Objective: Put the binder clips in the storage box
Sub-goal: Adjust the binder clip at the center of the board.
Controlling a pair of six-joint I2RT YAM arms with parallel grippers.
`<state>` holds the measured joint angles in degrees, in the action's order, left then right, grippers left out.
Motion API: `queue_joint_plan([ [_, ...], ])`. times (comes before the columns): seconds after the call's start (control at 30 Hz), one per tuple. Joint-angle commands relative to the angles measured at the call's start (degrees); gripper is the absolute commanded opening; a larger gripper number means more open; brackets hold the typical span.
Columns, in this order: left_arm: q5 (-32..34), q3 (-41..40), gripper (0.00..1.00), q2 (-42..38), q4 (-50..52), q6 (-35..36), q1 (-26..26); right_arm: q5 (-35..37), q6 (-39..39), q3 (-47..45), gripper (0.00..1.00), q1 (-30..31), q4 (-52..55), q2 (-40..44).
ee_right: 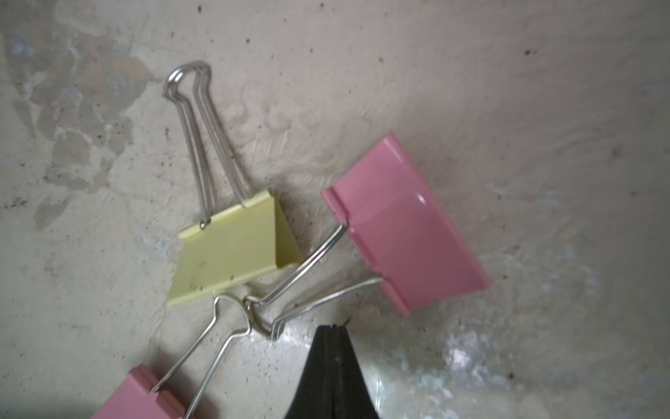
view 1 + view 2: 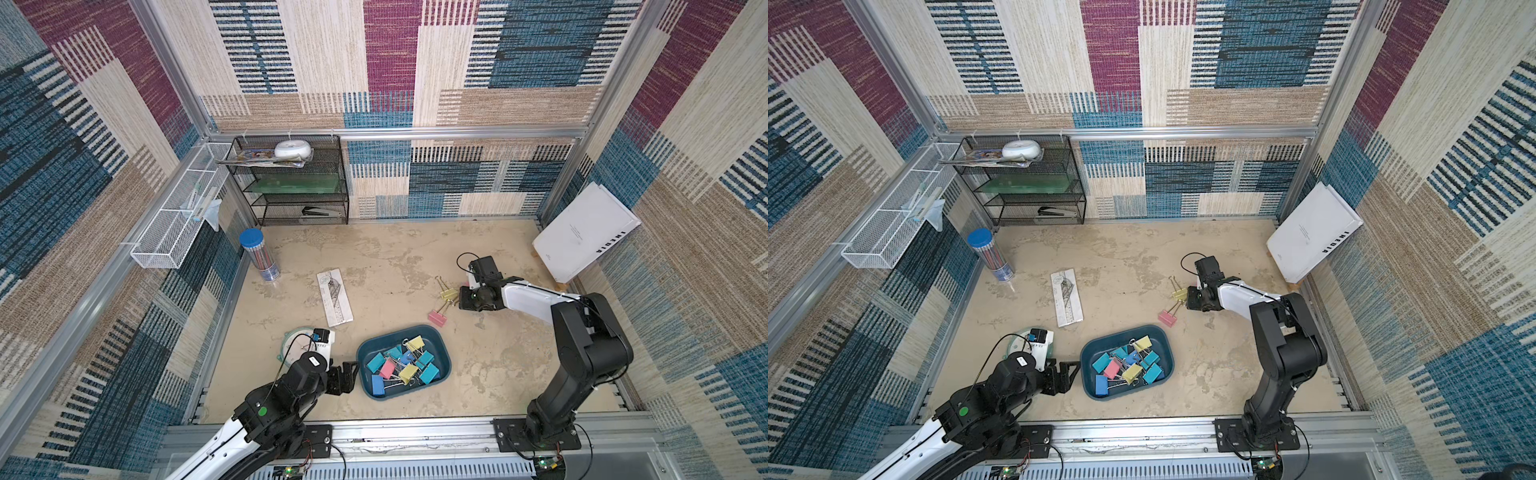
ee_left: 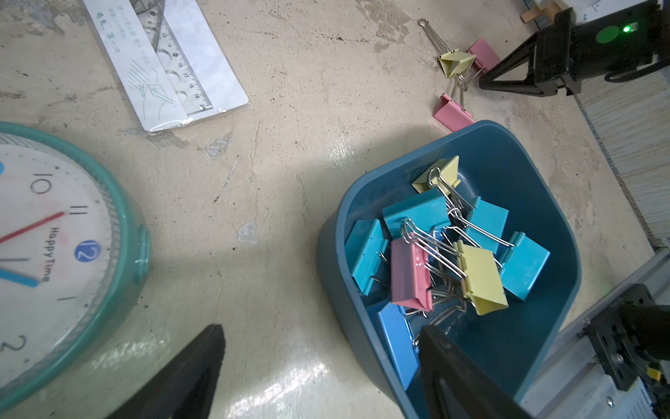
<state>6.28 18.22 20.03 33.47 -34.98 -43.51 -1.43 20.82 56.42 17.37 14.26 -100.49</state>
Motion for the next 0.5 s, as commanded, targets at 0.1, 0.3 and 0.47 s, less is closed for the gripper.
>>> queue_joint_plan([
  [0.1,0.88,0.02,0.88,0.04,-0.61,0.1,0.02,6.25,-2.29,5.81,0.0,-1.9,2.7,-6.1],
  [0.3,1.01,-0.11,0.88,0.2,-0.7,0.09,0.07,7.14,-4.75,11.45,0.0,-5.42,4.04,-10.89],
  [0.47,0.92,-0.04,0.88,0.54,-0.87,0.13,0.0,7.54,-7.11,20.8,0.0,-6.6,6.45,-16.21],
])
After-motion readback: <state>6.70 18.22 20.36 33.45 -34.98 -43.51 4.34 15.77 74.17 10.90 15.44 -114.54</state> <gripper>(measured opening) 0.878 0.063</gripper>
